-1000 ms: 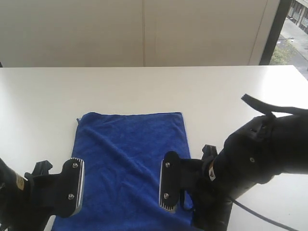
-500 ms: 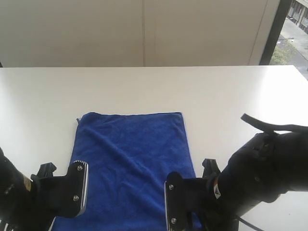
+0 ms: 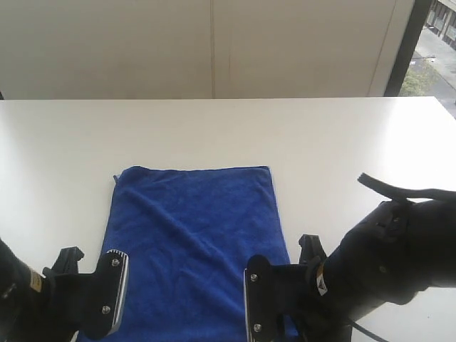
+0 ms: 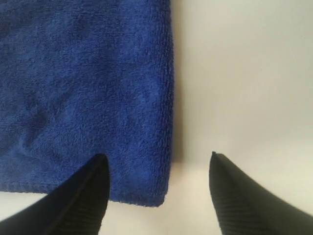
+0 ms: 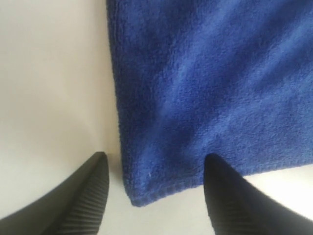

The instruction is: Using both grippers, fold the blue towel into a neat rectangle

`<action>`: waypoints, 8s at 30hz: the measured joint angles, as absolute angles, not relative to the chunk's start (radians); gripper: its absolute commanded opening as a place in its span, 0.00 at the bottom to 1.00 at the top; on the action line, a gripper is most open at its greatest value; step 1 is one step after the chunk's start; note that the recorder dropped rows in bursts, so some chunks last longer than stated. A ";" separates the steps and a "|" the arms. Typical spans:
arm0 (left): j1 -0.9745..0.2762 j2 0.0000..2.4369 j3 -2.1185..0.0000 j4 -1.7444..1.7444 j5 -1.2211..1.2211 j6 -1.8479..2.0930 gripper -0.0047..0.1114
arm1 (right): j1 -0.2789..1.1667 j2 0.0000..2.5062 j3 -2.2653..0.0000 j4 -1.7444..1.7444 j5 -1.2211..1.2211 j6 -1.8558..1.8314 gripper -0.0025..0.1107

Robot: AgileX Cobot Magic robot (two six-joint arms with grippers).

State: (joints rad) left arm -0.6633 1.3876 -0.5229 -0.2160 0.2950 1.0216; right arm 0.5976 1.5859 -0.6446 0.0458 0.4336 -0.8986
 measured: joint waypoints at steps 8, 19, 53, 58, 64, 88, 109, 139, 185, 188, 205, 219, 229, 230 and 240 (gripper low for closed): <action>-0.663 1.388 -0.516 -0.216 0.243 1.044 0.55 | 0.598 1.586 -0.645 0.046 0.431 -0.900 0.50; -0.663 1.388 -0.484 -0.216 0.200 1.054 0.55 | 0.598 1.597 -0.645 0.046 0.417 -0.900 0.50; -0.663 1.382 -0.486 -0.214 0.208 1.077 0.04 | 0.599 1.566 -0.645 0.049 0.435 -0.900 0.02; -0.663 1.325 -0.486 -0.214 0.213 1.077 0.04 | 0.599 1.496 -0.645 0.048 0.439 -0.900 0.02; -0.663 1.258 -0.486 -0.190 0.215 1.077 0.04 | 0.599 1.436 -0.645 0.046 0.458 -0.900 0.02; -0.558 1.194 -0.576 -0.175 0.223 1.003 0.04 | 0.577 1.426 -0.784 -0.025 0.502 -0.717 0.02; -0.466 1.301 -0.579 -0.167 0.000 1.030 0.04 | 0.472 1.510 -0.854 -0.049 0.377 -0.677 0.02; -0.389 1.605 -0.833 -0.165 -0.095 1.054 0.04 | 0.368 1.740 -1.055 -0.051 0.362 -0.674 0.02; -0.337 1.938 -1.097 -0.161 -0.192 1.100 0.04 | 0.273 2.015 -1.245 -0.053 0.244 -0.669 0.02; -0.337 1.938 -1.101 -0.161 -0.209 1.100 0.04 | 0.270 2.015 -1.245 -0.053 0.235 -0.662 0.02; -0.337 1.967 -1.105 -0.157 -0.327 1.100 0.04 | 0.270 2.015 -1.245 -0.053 0.202 -0.658 0.02; -0.337 1.996 -1.105 -0.153 -0.372 1.100 0.48 | 0.270 2.072 -1.245 -0.051 0.176 -0.617 0.18; -0.335 2.001 -1.105 -0.153 -0.400 1.101 0.66 | 0.261 2.078 -1.245 -0.051 0.110 -0.595 0.65; -0.335 2.001 -1.105 -0.153 -0.403 1.101 0.66 | 0.261 2.076 -1.245 -0.051 0.106 -0.593 0.65; -0.335 2.001 -1.105 -0.168 -0.487 1.143 0.66 | 0.261 2.022 -1.245 -0.051 0.099 -0.586 0.65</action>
